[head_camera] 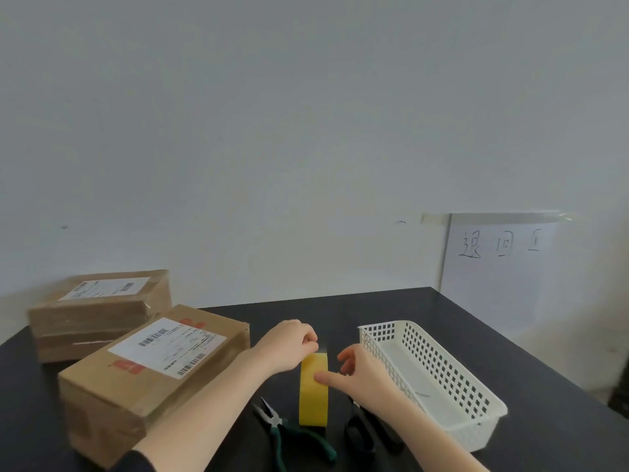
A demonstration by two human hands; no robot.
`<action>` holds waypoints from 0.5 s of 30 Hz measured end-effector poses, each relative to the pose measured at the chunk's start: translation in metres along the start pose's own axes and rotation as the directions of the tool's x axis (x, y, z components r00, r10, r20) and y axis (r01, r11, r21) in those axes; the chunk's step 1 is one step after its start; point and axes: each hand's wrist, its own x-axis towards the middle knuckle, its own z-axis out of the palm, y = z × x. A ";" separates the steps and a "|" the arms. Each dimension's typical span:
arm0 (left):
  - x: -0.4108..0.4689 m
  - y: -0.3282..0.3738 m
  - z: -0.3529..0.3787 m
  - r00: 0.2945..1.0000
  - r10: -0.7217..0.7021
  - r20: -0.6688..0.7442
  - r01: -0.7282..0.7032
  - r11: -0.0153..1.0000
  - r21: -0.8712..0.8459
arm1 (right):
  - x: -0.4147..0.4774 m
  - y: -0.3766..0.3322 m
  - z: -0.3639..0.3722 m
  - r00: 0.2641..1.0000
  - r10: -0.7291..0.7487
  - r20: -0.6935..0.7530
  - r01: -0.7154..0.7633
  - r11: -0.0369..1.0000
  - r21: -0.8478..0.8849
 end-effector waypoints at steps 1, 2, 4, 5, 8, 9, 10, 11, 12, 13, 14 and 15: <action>0.001 0.000 0.001 1.000 0.004 0.003 -0.004 1.000 -0.016 | 0.000 0.000 0.000 1.000 0.008 0.023 -0.008 1.000 0.000; 0.002 0.001 0.002 1.000 0.012 0.005 -0.012 1.000 -0.024 | 0.000 0.001 0.001 0.999 0.017 0.049 -0.017 1.000 0.001; 0.004 0.001 0.004 1.000 0.022 0.002 -0.021 0.999 -0.025 | 0.000 0.002 0.002 0.993 0.041 0.110 -0.042 0.999 0.006; 0.005 0.002 0.004 1.000 0.026 -0.005 -0.026 0.999 -0.027 | 0.000 0.003 0.002 0.989 0.053 0.140 -0.056 0.998 0.015; 0.007 0.003 0.005 0.999 0.026 -0.039 -0.027 0.999 -0.031 | -0.002 0.003 0.004 0.977 0.058 0.207 -0.078 0.993 0.088; 0.008 0.003 0.005 0.998 0.026 -0.052 -0.027 0.999 -0.025 | -0.002 0.004 0.005 0.973 0.055 0.222 -0.083 0.989 0.120; 0.009 0.004 0.005 0.998 0.025 -0.064 -0.026 1.000 -0.016 | -0.003 0.004 0.006 0.971 0.045 0.235 -0.082 0.986 0.148; 0.009 0.004 0.005 0.997 0.025 -0.077 -0.025 1.000 -0.007 | -0.003 0.004 0.008 0.968 0.037 0.249 -0.082 0.982 0.173; 0.009 0.005 0.006 0.996 0.024 -0.091 -0.024 1.000 0.005 | -0.004 0.005 0.010 0.965 0.023 0.261 -0.076 0.978 0.196; 0.009 0.006 0.006 0.994 0.024 -0.107 -0.022 0.999 0.023 | -0.004 0.006 0.012 0.964 0.011 0.266 -0.072 0.973 0.218; 0.009 0.007 0.007 0.992 0.026 -0.125 -0.021 0.999 0.045 | -0.004 0.007 0.014 0.963 0.006 0.269 -0.073 0.968 0.240; 0.009 0.008 0.008 0.989 0.031 -0.147 -0.021 0.998 0.067 | -0.004 0.007 0.015 0.963 0.002 0.270 -0.073 0.965 0.253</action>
